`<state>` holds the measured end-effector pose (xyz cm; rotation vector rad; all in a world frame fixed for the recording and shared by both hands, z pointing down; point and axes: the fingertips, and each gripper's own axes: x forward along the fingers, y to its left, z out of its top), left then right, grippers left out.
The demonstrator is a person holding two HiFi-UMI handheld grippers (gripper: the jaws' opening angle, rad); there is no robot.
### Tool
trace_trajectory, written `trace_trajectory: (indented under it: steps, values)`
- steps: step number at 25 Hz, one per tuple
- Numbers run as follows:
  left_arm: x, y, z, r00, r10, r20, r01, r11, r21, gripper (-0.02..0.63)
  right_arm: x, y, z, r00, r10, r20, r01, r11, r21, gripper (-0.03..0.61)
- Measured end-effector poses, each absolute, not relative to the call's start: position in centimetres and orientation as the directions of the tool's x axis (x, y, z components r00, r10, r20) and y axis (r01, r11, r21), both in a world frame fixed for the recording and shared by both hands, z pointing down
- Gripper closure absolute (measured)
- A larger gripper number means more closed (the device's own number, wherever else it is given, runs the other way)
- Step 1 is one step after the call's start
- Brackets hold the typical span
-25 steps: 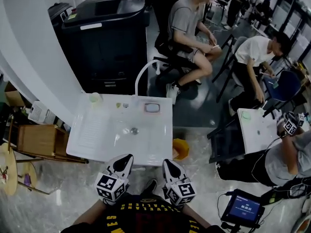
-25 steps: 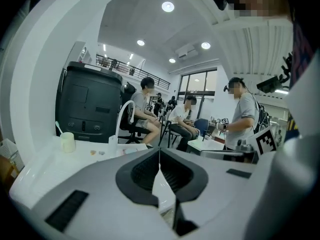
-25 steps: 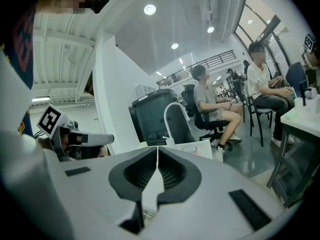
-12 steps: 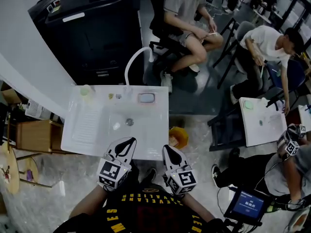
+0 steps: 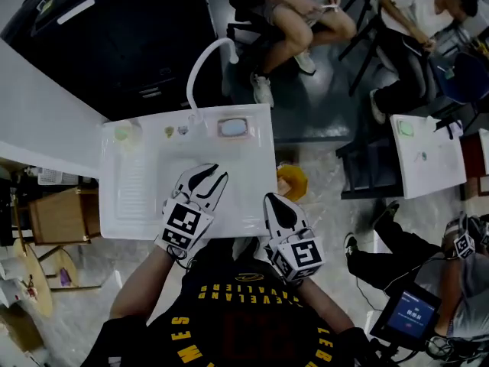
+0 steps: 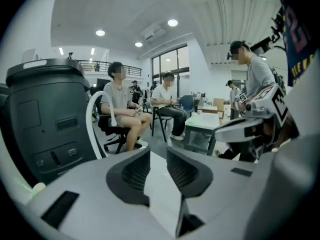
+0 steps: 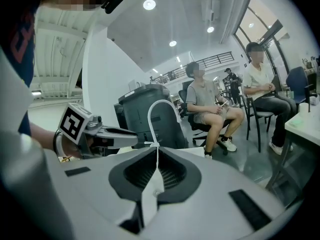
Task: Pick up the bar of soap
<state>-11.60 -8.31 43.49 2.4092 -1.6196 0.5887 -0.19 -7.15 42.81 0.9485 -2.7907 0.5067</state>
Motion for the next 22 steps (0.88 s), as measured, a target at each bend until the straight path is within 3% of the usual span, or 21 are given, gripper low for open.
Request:
trace_trajectory:
  steps: [9, 18, 22]
  values:
    - [-10.2, -18.8, 51.0, 0.351, -0.628, 0.695, -0.693, -0.673, -0.258, 0.410, -1.4, -11.0, 45.5, -0.746, -0.593, 0.304, -0.666, 0.679, -0.309, 0.557]
    - [-11.7, -24.6, 59.8, 0.151, -0.405, 0.902, -0.456, -0.838, -0.300, 0.348, -0.2, -14.0, 48.2, -0.689, -0.638, 0.342, -0.724, 0.594, -0.351, 0.557]
    - [-12.7, -25.5, 62.6, 0.105, -0.321, 0.941, -0.435, -0.866, -0.247, 0.343, 0.1, -15.1, 48.6, -0.671, -0.658, 0.341, -0.741, 0.576, -0.347, 0.557]
